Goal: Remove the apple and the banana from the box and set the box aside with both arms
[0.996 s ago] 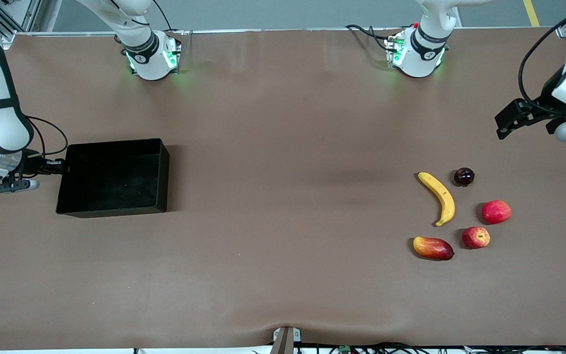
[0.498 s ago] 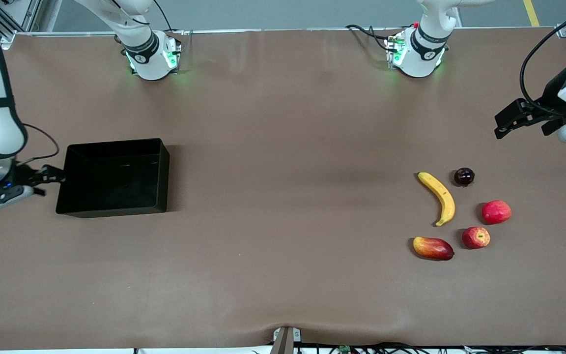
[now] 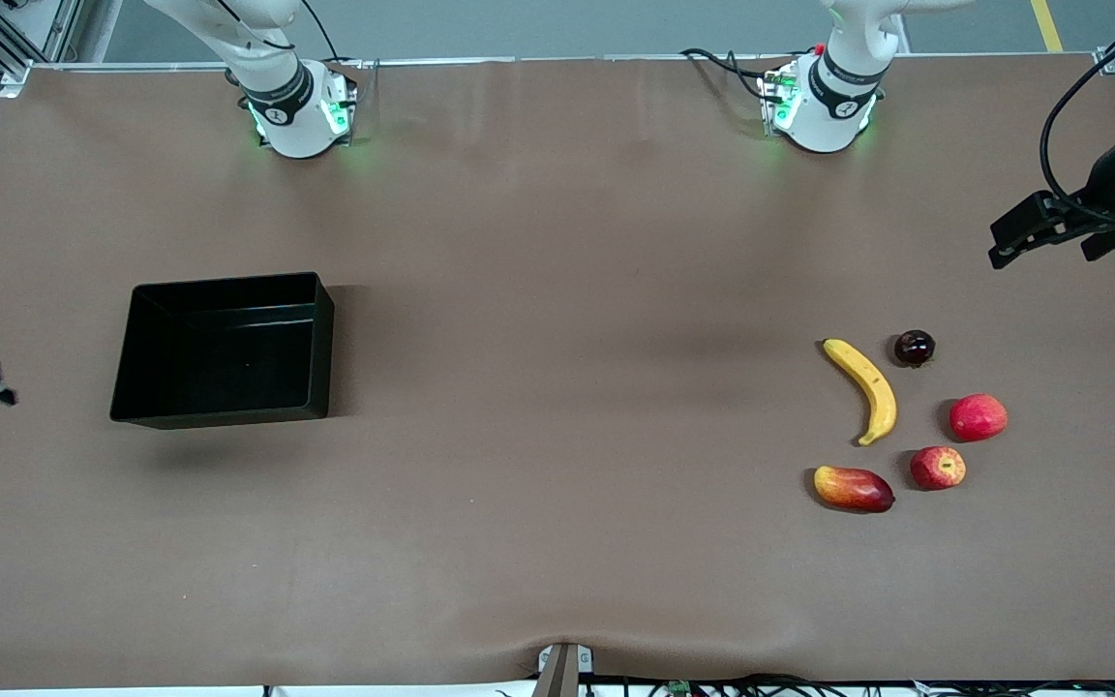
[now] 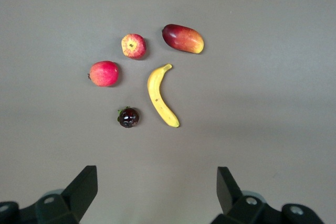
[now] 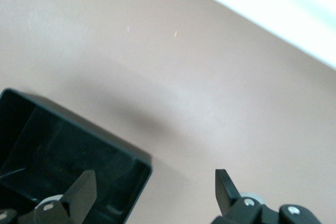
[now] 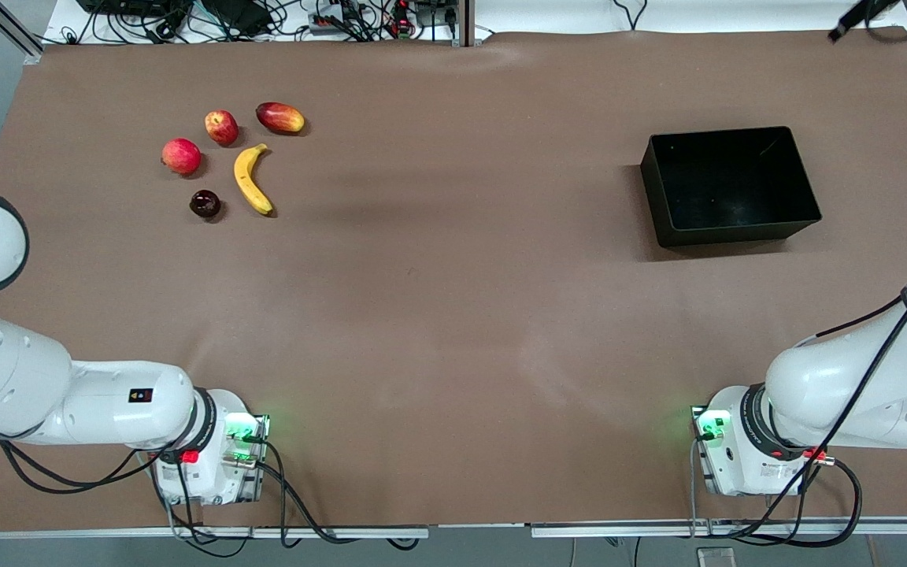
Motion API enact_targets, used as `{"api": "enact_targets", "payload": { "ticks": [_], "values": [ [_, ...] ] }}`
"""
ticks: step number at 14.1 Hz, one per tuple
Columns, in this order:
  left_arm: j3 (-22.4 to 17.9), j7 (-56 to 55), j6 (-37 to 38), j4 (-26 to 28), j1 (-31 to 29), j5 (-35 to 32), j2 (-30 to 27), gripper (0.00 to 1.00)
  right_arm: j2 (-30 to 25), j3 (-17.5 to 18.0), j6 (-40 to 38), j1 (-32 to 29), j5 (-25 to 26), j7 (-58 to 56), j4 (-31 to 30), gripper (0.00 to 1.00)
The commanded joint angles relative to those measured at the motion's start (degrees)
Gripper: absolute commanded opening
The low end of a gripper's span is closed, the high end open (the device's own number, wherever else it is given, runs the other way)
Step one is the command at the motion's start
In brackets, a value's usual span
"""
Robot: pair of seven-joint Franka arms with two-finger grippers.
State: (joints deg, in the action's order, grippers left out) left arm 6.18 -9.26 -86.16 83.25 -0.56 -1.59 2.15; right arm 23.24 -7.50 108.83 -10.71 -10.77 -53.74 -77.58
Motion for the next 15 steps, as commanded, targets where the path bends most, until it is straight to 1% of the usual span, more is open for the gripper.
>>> {"api": "enact_targets", "payload": {
  "ticks": [1, 3, 4, 5, 7, 8, 9, 11, 13, 15],
  "values": [
    [0.33, 0.12, 1.17, 0.51, 0.03, 1.15, -1.01, 1.00, 2.69, -0.50, -1.34, 3.85, 4.87, 0.21, 7.95, 1.00],
    [0.33, -0.14, 1.17, 0.60, 0.12, 1.24, -0.83, 1.00, 2.08, -0.67, -2.22, 6.31, 5.23, 1.00, 8.76, 1.00],
    [0.33, 0.03, 1.17, 0.51, 0.04, 1.24, -0.74, 1.00, 1.12, -0.94, -4.05, 8.23, 5.58, 5.53, 8.84, 1.00],
    [0.33, 0.12, 1.17, 0.51, -0.05, 1.24, -0.48, 1.00, 0.24, -0.85, -7.37, 8.86, 5.76, 14.28, 9.11, 1.00],
    [0.85, -0.76, 2.39, 0.78, 0.39, 0.80, -0.48, 1.00, -2.57, -0.41, -15.98, 10.44, 5.50, 36.23, 9.11, 1.00],
    [1.55, -0.85, 3.10, 0.78, 0.13, 0.71, -0.74, 1.00, -4.24, -0.24, -20.02, 10.45, 5.33, 44.60, 8.94, 1.00],
    [1.73, -0.85, 3.37, 0.69, 0.04, 0.71, -0.92, 1.00, -6.25, -0.15, -23.89, 10.54, 4.89, 50.69, 8.76, 1.00],
    [1.82, -0.94, 3.72, 0.60, 0.12, 0.71, -1.01, 1.00, -10.12, -0.15, -30.83, 12.55, 5.32, 55.57, 8.67, 1.00],
    [1.73, -0.94, 3.72, 0.77, 0.04, 0.62, -1.01, 1.00, -14.95, -0.41, -37.35, 13.70, 5.68, 55.94, 7.10, 1.00],
    [1.82, -0.59, 2.93, 0.86, 0.12, 0.53, -1.01, 1.00, -19.78, -0.33, -37.82, 13.62, 6.98, 55.94, 1.85, 1.00]
  ]
}}
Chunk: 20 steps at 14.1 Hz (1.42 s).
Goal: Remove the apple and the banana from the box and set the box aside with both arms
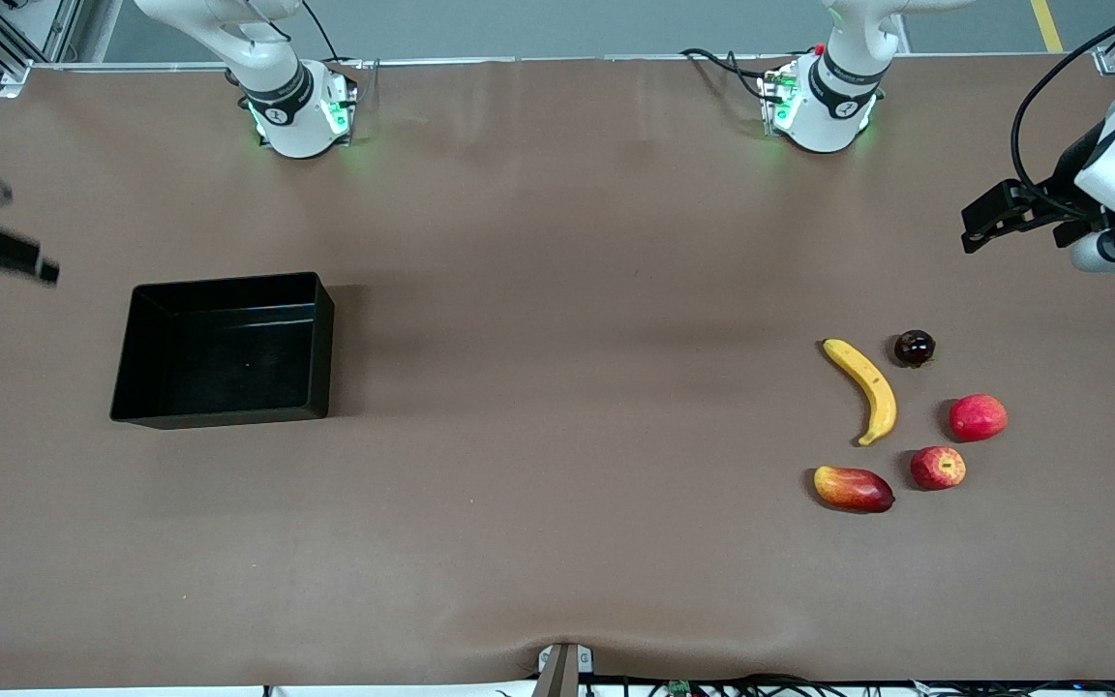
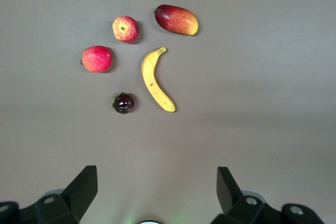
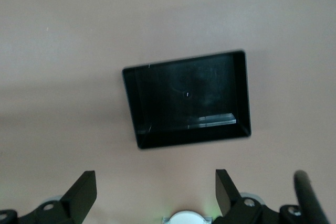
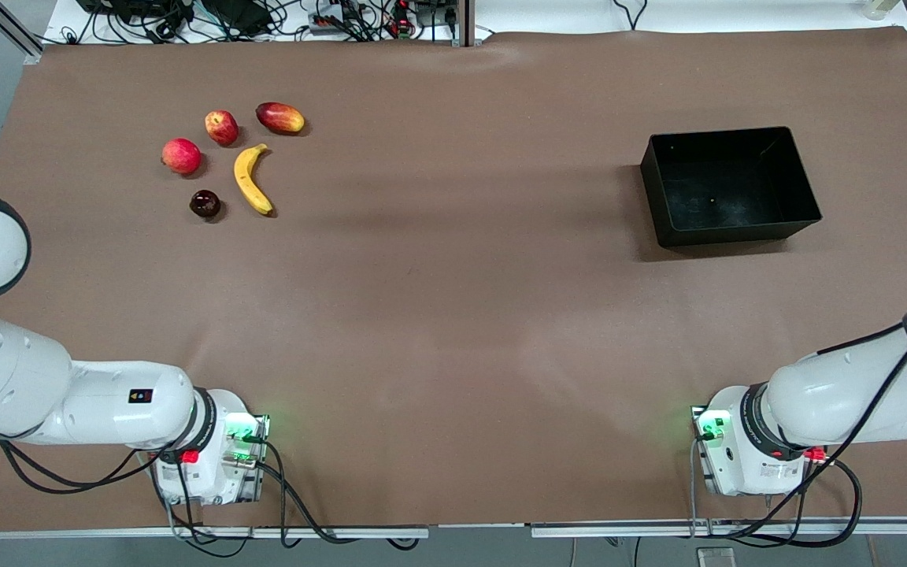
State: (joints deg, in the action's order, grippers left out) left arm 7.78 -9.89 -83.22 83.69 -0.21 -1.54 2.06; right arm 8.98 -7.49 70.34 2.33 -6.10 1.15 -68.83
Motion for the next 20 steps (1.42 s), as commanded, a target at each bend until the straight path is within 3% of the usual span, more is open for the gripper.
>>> {"api": "enact_targets", "payload": {
  "ticks": [1, 5, 8, 13, 20],
  "values": [
    [0.48, 0.05, -0.88, 0.51, -0.23, 0.32, -0.92, 1.00, -7.38, -0.24, 0.94, 0.66, 3.63, 1.05, -9.46, 1.00],
    [0.83, 0.75, -8.08, 8.05, -0.58, 1.19, -3.81, 1.00, -13.28, -0.33, 8.94, 0.57, 4.79, -0.44, -18.35, 1.00],
    [0.74, 1.02, -7.92, 7.89, -0.67, 1.19, -3.82, 1.00, -16.61, -0.07, 9.99, 0.75, 5.05, -0.62, -23.35, 1.00],
    [0.57, 1.90, -7.22, 7.63, -0.76, 1.19, -4.52, 1.00, -14.17, -1.12, 9.91, -4.16, 5.31, -11.68, -19.16, 1.00],
    [0.13, 0.84, -5.29, 5.35, -0.76, 1.19, -4.88, 1.00, -14.16, -0.60, 9.38, -3.21, 6.63, -4.32, -17.92, 1.00]
  ]
}}
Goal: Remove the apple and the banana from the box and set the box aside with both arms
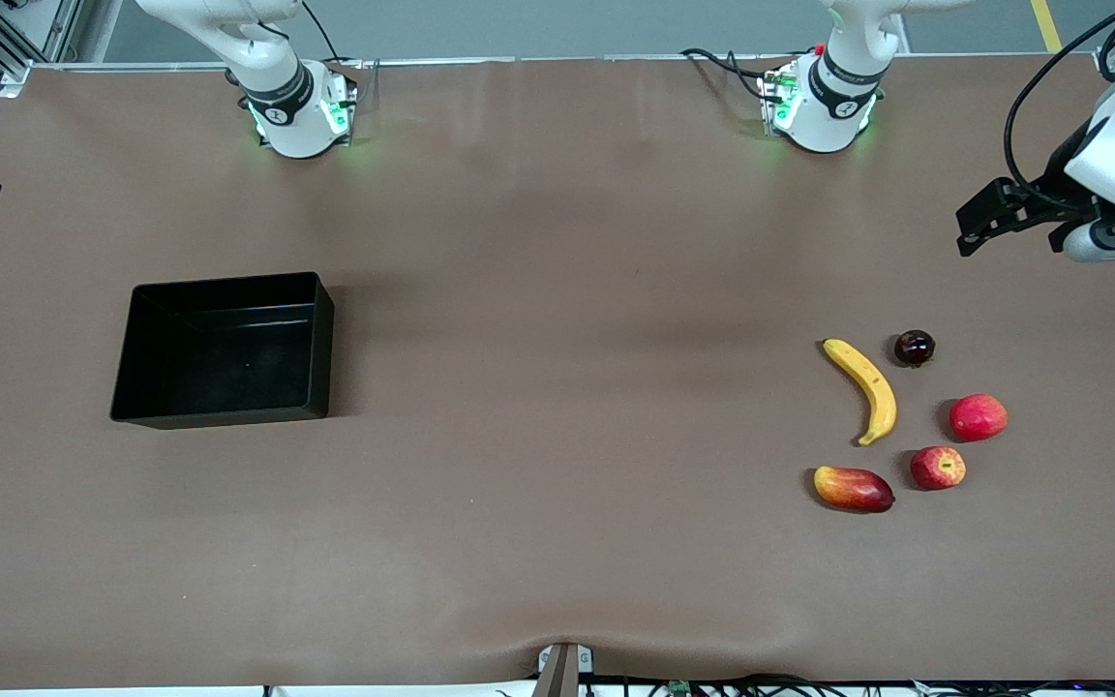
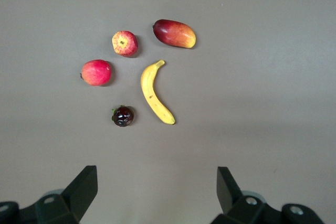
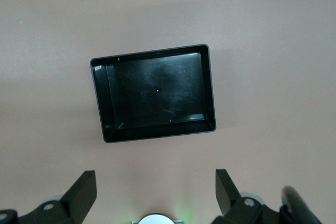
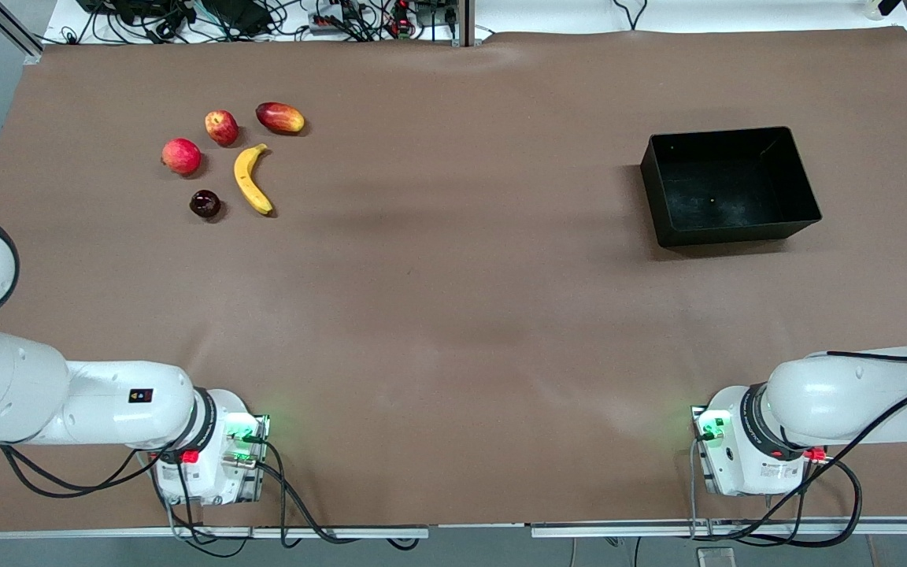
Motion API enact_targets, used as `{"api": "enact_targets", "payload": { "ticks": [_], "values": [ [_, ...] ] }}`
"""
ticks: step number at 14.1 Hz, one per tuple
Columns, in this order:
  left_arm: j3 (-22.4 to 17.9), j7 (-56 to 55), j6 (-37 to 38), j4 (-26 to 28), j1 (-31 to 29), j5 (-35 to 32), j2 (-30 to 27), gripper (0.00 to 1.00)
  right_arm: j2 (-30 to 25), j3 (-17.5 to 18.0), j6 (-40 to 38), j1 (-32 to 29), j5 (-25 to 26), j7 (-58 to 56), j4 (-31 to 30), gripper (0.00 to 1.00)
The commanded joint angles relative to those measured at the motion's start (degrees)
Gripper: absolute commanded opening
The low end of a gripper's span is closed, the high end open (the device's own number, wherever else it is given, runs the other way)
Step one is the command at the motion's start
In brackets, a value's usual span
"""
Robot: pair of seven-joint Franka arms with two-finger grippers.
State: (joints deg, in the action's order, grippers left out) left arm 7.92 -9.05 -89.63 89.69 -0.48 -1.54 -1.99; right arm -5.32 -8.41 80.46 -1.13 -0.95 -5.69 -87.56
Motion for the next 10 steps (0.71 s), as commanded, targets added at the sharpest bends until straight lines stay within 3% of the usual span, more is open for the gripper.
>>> {"api": "enact_targets", "payload": {
  "ticks": [1, 10],
  "values": [
    [-0.01, 0.08, 1.30, -0.83, -0.49, 1.10, -0.73, 1.00, 0.14, 0.32, -0.74, 0.25, 1.65, 2.44, 0.82, 1.00],
    [-0.01, 0.70, 2.88, -1.54, -0.49, 0.58, -1.08, 1.00, 0.14, 0.32, -0.57, 0.43, 2.44, 2.35, 0.90, 1.00]
  ]
}}
